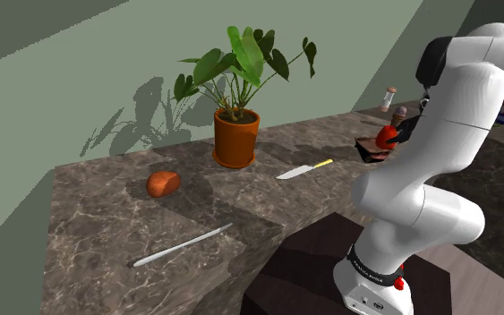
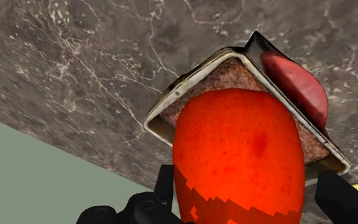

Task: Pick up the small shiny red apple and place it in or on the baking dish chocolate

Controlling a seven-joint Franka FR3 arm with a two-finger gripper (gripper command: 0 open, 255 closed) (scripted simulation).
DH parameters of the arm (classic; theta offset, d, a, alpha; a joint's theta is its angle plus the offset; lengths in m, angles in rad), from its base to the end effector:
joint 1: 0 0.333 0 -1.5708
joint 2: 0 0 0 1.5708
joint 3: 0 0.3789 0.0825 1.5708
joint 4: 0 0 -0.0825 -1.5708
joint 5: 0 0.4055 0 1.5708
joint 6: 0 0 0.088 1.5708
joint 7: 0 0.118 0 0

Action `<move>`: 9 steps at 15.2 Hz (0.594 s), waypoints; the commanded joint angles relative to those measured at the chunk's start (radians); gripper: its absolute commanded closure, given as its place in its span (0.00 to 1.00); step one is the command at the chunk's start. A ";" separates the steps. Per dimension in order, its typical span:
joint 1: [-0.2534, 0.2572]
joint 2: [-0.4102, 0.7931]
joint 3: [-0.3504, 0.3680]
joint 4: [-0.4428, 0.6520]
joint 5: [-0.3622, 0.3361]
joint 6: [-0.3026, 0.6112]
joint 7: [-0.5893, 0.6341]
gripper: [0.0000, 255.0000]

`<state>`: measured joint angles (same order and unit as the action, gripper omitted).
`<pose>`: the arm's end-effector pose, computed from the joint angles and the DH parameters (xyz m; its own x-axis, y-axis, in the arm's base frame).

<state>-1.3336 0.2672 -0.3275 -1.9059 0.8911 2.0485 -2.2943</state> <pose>0.0054 -0.6481 0.4108 0.7798 0.2102 0.5897 0.0912 -0.9700 0.2253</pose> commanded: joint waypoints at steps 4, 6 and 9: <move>-0.021 -0.032 -0.023 0.017 -0.039 -0.063 0.017 0.00; -0.021 -0.032 -0.023 0.017 -0.039 -0.063 0.017 0.00; -0.021 -0.032 -0.023 0.017 -0.039 -0.063 0.017 0.00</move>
<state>-1.3550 0.2355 -0.3504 -1.8889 0.8524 1.9859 -2.2775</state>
